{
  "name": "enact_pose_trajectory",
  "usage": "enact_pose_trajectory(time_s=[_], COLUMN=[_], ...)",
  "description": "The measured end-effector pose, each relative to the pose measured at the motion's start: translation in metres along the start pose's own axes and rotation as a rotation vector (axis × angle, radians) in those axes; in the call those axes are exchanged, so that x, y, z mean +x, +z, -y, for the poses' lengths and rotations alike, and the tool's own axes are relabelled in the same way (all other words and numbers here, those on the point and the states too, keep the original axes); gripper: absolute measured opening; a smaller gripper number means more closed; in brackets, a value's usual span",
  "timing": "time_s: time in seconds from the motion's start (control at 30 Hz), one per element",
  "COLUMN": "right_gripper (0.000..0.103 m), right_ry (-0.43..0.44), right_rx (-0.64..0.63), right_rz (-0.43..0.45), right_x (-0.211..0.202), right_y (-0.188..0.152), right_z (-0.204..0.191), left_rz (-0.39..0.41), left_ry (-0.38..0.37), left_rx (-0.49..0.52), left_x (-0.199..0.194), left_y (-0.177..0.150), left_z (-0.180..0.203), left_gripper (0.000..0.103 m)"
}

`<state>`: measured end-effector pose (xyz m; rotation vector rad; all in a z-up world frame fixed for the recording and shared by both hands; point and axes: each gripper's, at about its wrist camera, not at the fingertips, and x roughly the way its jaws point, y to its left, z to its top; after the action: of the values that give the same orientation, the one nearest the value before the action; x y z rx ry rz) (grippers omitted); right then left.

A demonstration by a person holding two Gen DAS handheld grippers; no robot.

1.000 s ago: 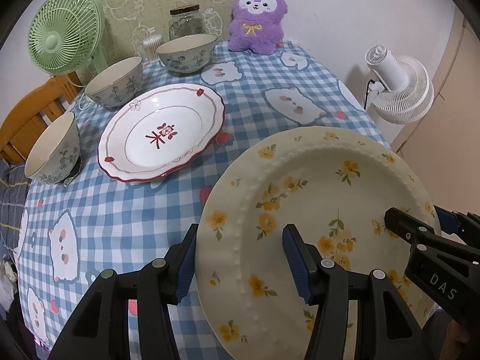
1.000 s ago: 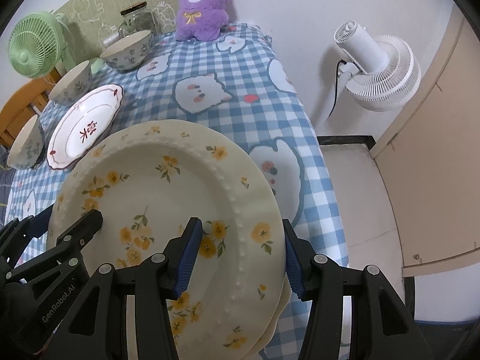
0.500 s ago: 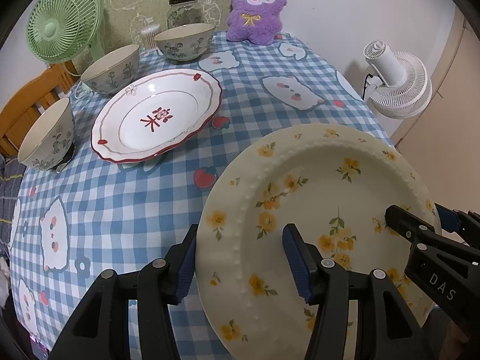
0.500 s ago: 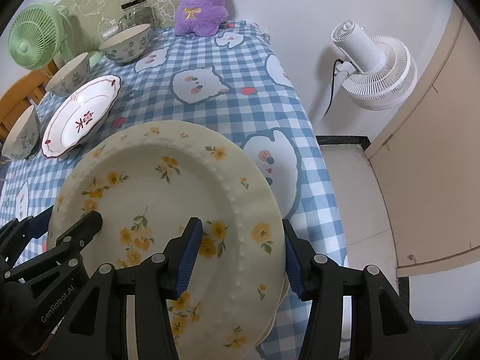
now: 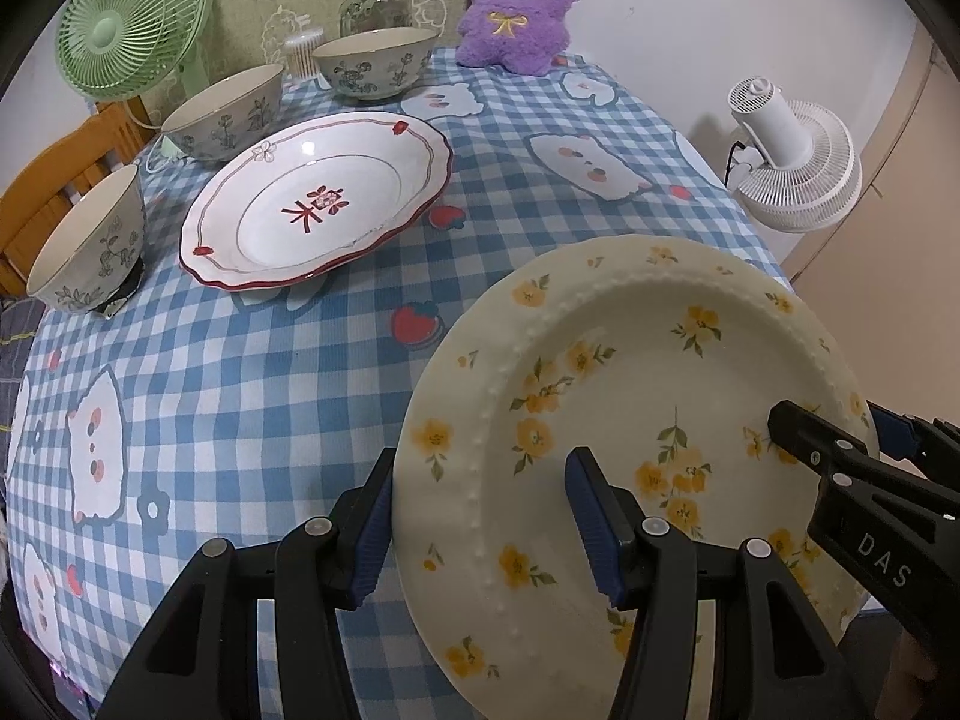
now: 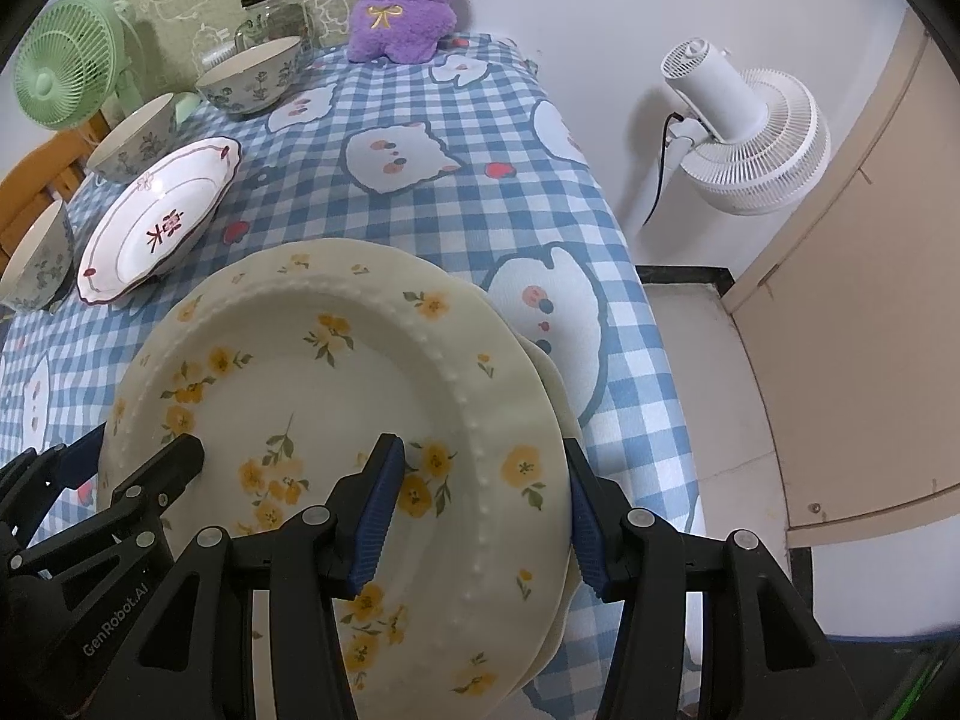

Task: Organize plates and bowls
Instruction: 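Carry the stacked plates with both grippers away from the plush toy, then lower the stacked yellow-flower plates toward the cloth with both grippers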

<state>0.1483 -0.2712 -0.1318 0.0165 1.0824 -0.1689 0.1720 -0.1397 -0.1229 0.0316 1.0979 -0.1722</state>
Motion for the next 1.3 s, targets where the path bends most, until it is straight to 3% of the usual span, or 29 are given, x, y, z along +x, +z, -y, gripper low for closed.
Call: enact_pose_trajectory(time_s=[0.47, 0.73, 0.9, 1.03, 1.3], right_gripper=[0.056, 0.057, 0.059, 0.059, 0.06], right_ry=[-0.028, -0.068, -0.147, -0.141, -0.15], right_rx=[0.046, 0.052, 0.028, 0.024, 0.011], right_rz=[-0.013, -0.015, -0.021, -0.019, -0.006], right_x=[-0.001, -0.001, 0.002, 0.003, 0.006], right_y=[0.0, -0.003, -0.005, -0.005, 0.001], right_z=[-0.001, -0.004, -0.011, -0.01, -0.008], left_rz=[0.004, 0.008, 0.029, 0.028, 0.029], left_ry=[-0.009, -0.023, -0.03, -0.015, 0.03], left_rx=[-0.003, -0.023, -0.004, 0.0, 0.023], left_x=[0.0, 0.0, -0.004, -0.002, 0.003], left_y=[0.0, 0.0, 0.001, 0.0, 0.0], left_z=[0.0, 0.0, 0.004, 0.007, 0.02], left_gripper=[0.056, 0.055, 0.055, 0.055, 0.069])
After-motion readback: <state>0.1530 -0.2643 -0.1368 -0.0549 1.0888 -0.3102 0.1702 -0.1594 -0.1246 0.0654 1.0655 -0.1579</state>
